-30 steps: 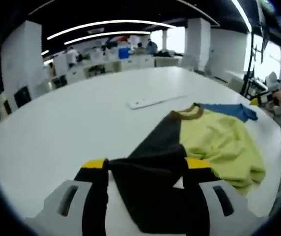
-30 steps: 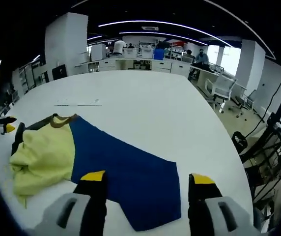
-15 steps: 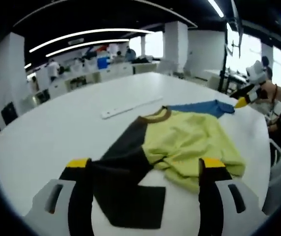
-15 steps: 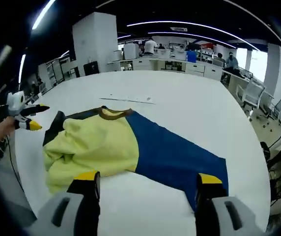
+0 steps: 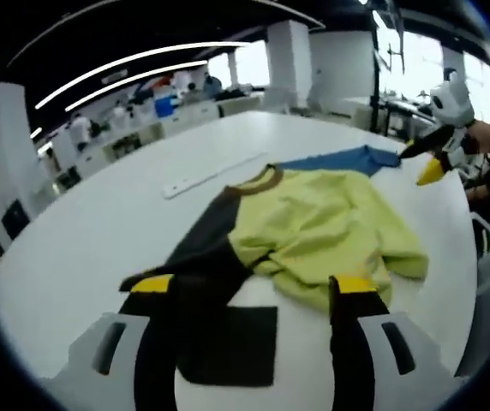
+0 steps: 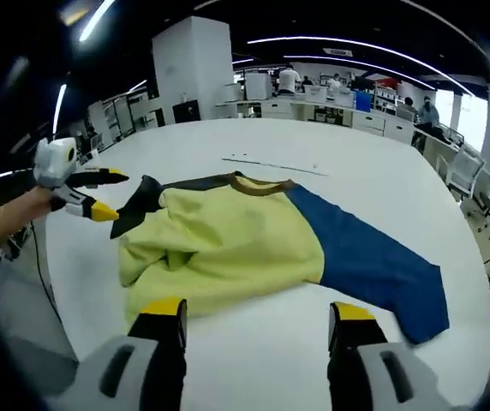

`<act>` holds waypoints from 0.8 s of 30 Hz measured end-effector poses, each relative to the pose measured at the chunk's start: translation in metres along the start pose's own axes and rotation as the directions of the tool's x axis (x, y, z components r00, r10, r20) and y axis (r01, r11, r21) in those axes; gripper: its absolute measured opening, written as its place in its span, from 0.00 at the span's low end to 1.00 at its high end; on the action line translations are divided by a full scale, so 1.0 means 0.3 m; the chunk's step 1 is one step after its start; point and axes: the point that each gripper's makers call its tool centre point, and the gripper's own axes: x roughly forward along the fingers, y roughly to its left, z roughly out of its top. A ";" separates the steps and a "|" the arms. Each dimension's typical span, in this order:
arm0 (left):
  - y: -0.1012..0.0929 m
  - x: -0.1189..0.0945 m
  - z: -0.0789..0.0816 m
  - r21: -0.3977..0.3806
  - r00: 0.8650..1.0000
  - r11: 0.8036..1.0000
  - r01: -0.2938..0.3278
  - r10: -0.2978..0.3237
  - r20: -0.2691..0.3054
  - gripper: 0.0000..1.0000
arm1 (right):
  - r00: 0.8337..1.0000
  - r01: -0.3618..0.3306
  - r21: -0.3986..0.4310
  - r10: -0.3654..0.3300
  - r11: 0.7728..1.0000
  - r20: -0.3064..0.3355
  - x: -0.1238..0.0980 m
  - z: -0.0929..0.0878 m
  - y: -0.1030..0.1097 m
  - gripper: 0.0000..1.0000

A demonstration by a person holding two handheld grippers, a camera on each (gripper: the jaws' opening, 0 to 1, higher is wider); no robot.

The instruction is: Fold the garment on the visible template until the final outline fits inside the template.

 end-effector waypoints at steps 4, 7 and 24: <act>-0.001 0.022 -0.010 0.002 1.000 1.000 0.002 -0.002 -0.007 0.57 | 1.000 -0.013 -0.015 0.013 1.000 -0.020 0.020 -0.049 0.056 0.57; -0.012 0.041 -0.011 -0.002 1.000 1.000 0.013 -0.013 -0.005 0.51 | 1.000 -0.011 -0.017 0.011 1.000 -0.028 0.031 -0.085 0.095 0.54; -0.067 0.158 -0.061 -0.015 0.991 0.992 0.122 -0.123 -0.049 0.26 | 0.997 -0.054 -0.043 0.051 0.998 -0.057 0.089 -0.175 0.263 0.30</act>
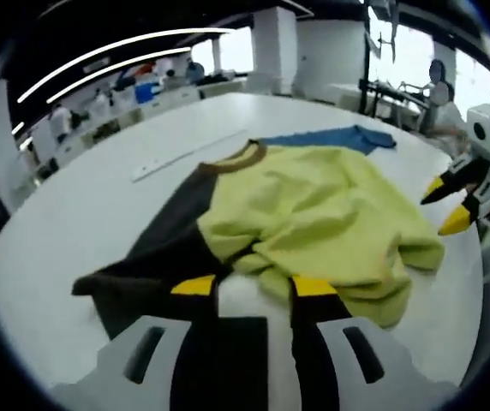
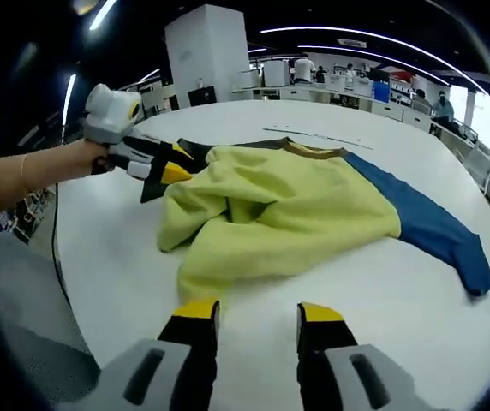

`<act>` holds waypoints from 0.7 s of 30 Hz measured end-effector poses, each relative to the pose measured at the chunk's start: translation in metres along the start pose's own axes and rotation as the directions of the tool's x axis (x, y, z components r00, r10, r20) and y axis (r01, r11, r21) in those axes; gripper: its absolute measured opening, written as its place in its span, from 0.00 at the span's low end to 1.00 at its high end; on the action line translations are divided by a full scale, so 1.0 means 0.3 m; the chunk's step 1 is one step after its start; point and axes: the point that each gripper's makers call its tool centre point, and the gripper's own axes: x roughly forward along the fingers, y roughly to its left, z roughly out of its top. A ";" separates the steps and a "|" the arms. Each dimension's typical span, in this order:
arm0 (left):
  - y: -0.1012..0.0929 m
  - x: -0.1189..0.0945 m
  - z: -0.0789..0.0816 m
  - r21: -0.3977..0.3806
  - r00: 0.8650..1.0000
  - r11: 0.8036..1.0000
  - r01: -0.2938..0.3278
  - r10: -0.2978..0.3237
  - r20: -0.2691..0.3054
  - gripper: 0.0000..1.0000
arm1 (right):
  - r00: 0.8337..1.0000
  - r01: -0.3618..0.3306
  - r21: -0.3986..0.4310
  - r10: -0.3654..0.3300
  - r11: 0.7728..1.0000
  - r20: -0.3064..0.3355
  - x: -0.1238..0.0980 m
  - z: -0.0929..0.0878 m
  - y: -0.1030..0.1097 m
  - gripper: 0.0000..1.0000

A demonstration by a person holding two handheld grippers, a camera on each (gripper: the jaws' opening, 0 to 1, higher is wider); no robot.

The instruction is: Fold the garment on the visible template until the final outline fits inside the template.

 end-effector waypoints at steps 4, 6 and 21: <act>-0.015 0.023 -0.005 0.016 0.999 0.999 0.028 -0.028 -0.017 0.20 | 1.000 -0.011 0.013 0.011 1.000 -0.014 0.022 -0.012 0.026 0.28; -0.017 0.032 -0.008 0.032 0.999 0.999 0.031 -0.030 -0.024 0.20 | 1.000 -0.012 0.011 0.013 1.000 -0.017 0.031 -0.010 0.041 0.26; -0.053 0.055 -0.022 0.011 0.998 0.998 0.054 -0.054 -0.035 0.05 | 0.998 -0.037 -0.136 0.030 0.990 -0.055 0.073 -0.012 0.121 0.00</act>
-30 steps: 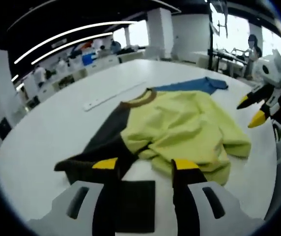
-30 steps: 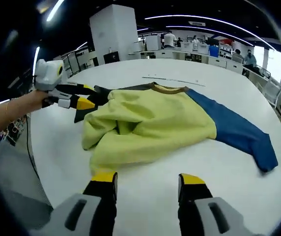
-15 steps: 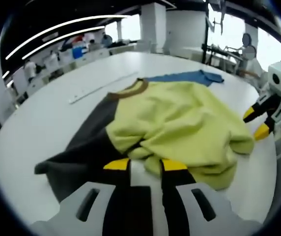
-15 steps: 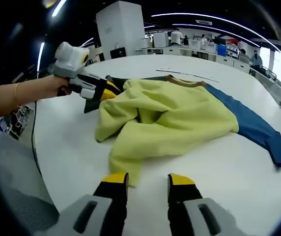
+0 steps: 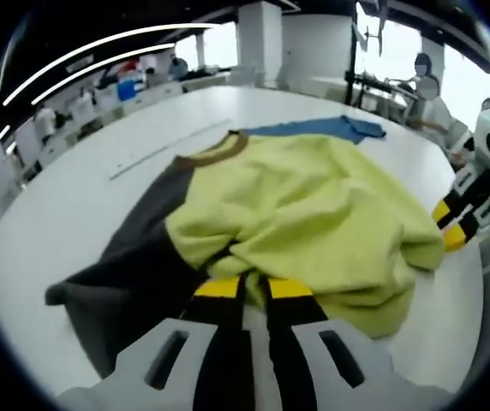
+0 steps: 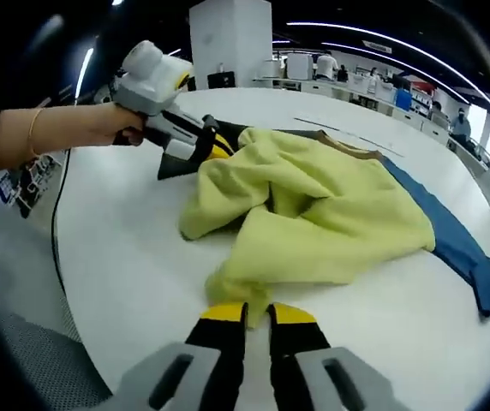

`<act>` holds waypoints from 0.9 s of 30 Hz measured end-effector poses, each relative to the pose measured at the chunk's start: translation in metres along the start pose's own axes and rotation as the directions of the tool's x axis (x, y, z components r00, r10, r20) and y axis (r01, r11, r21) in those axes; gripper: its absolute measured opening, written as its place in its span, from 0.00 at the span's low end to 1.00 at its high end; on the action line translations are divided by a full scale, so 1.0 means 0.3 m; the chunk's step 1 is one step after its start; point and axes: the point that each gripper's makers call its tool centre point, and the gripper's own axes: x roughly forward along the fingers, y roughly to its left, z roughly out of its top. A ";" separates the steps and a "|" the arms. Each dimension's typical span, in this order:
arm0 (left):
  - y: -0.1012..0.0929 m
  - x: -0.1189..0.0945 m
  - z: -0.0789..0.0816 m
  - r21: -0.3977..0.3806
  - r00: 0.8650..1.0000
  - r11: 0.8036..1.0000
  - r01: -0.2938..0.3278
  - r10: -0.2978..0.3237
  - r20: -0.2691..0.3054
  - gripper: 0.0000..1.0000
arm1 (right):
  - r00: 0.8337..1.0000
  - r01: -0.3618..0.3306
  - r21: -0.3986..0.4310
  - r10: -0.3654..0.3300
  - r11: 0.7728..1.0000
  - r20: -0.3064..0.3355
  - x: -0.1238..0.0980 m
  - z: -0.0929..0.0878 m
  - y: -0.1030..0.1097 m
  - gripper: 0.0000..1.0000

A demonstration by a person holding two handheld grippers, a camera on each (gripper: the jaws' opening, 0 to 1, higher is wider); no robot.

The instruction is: Fold the garment on the visible template until the final outline fits inside the template.

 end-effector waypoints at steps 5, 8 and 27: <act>-0.002 -0.016 -0.005 0.048 0.999 0.998 -0.032 0.034 -0.039 0.03 | 1.000 -0.001 0.023 0.001 1.000 -0.004 -0.007 -0.005 -0.021 0.00; 0.000 -0.032 -0.009 0.091 0.997 0.995 -0.047 0.052 -0.058 0.02 | 1.000 0.015 0.036 -0.015 0.999 0.005 -0.028 -0.009 -0.045 0.00; -0.042 -0.242 0.010 -0.034 0.994 0.993 -0.113 0.112 -0.006 0.01 | 0.982 0.165 0.190 -0.178 0.968 0.055 -0.244 -0.070 -0.260 0.00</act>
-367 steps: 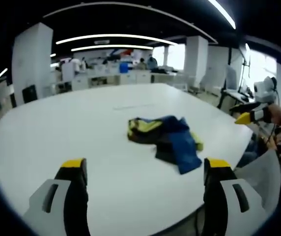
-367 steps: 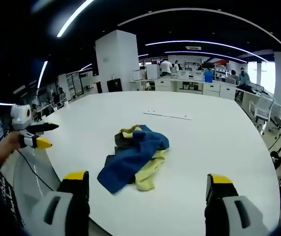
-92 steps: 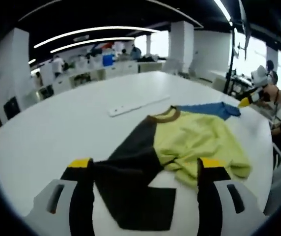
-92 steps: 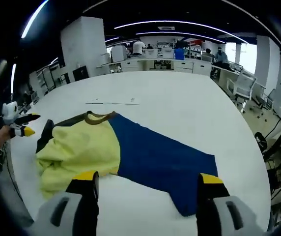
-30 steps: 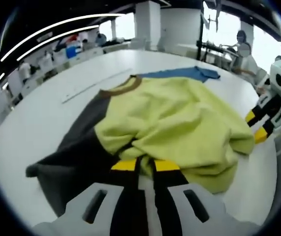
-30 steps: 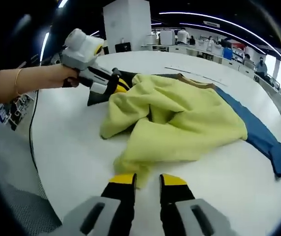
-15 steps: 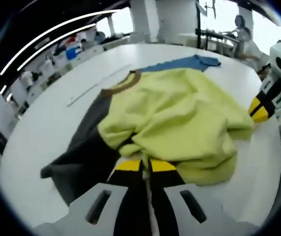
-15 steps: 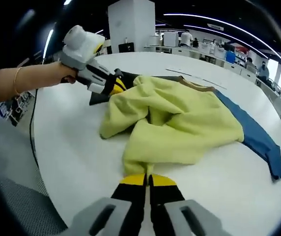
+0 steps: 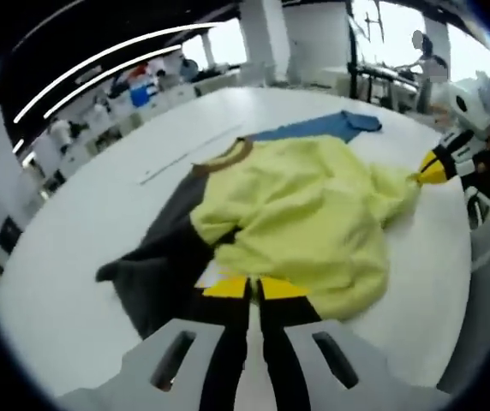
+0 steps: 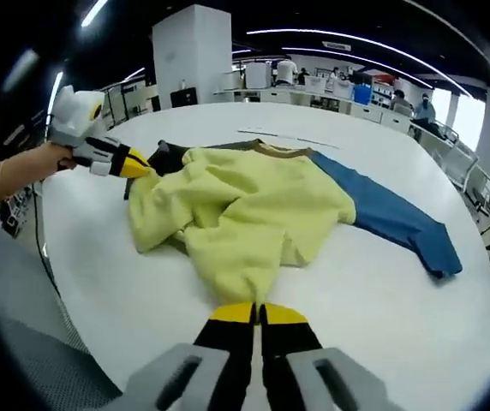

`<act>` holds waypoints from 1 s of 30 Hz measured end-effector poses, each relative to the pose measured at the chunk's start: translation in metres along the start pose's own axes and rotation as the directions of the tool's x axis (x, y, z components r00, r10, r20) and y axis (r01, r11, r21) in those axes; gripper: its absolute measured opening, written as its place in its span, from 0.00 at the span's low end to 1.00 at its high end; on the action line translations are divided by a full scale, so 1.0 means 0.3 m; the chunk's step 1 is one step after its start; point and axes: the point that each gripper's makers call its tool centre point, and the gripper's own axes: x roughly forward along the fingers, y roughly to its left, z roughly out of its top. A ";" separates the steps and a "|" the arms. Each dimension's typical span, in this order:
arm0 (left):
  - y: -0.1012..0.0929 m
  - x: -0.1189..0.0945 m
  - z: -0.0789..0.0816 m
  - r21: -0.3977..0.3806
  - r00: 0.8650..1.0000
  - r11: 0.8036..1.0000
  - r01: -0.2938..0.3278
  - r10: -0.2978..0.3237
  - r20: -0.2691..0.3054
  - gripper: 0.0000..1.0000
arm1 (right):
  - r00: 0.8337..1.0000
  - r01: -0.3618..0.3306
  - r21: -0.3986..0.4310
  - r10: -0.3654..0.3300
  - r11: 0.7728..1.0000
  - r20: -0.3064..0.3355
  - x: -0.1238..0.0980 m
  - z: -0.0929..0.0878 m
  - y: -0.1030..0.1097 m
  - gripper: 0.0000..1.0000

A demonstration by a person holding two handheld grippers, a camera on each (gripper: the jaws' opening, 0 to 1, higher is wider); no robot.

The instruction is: Fold the garment on the visible template until the final outline fits inside the template.

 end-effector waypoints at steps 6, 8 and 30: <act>-0.020 -0.060 0.006 -0.078 1.000 0.997 0.011 -0.009 0.027 0.00 | 1.000 0.026 0.010 -0.026 1.000 0.006 -0.044 -0.007 -0.040 0.00; -0.033 -0.081 0.005 -0.072 0.999 0.997 0.009 -0.006 0.034 0.00 | 0.999 0.036 0.031 -0.036 0.999 0.014 -0.065 -0.010 -0.057 0.00; -0.165 -0.237 -0.091 -0.156 0.998 0.988 -0.005 -0.004 -0.057 0.00 | 0.994 0.103 0.140 -0.098 0.985 -0.041 -0.208 -0.143 -0.150 0.00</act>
